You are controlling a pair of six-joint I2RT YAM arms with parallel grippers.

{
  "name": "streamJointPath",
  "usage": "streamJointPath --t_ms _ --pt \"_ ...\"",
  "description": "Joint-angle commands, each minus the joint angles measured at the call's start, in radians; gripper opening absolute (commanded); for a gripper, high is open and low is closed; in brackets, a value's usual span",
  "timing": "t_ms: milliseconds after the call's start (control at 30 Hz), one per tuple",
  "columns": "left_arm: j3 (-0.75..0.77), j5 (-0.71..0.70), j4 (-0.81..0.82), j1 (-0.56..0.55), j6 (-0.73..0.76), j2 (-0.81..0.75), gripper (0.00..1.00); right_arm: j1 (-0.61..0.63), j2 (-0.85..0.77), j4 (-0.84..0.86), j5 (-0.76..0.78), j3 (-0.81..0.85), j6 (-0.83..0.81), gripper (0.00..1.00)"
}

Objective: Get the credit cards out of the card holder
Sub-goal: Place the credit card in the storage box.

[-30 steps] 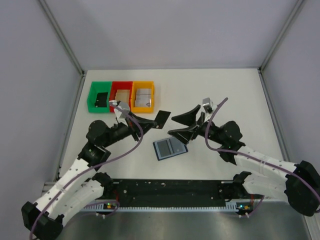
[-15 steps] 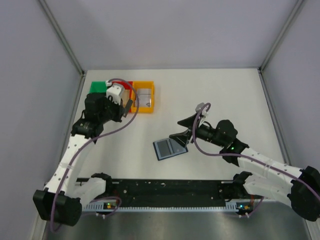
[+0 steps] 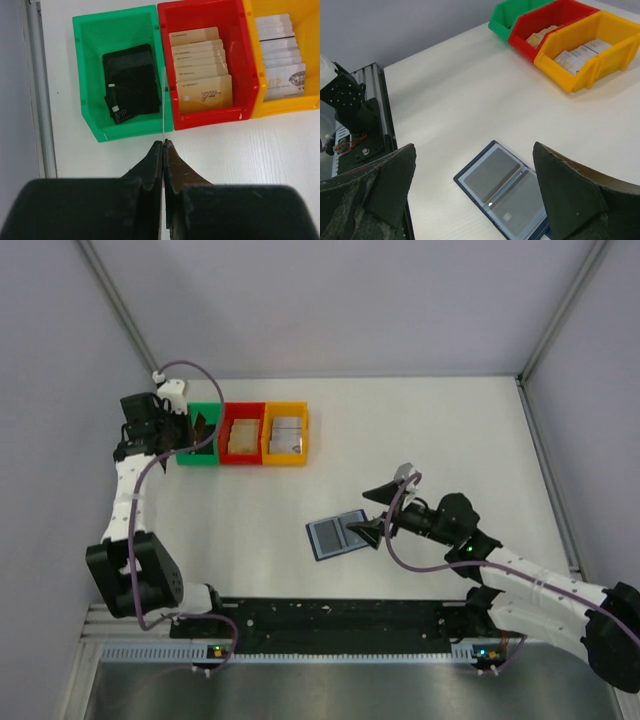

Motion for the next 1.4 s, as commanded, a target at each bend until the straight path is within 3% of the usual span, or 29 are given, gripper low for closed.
streamJointPath --t_ms 0,500,800,1367 --pt "0.093 0.207 0.047 0.075 0.099 0.132 0.0 0.009 -0.042 0.069 0.005 0.002 -0.049 0.98" --pt "0.512 0.304 -0.246 0.159 0.389 0.544 0.0 0.019 -0.048 0.101 -0.028 -0.014 -0.063 0.99" --pt "0.599 0.356 -0.346 0.159 0.526 0.687 0.0 0.019 -0.036 0.118 -0.015 -0.028 -0.074 0.98" --pt "0.576 0.311 -0.392 0.159 0.652 0.71 0.0 0.019 -0.014 0.153 -0.005 -0.042 -0.077 0.98"
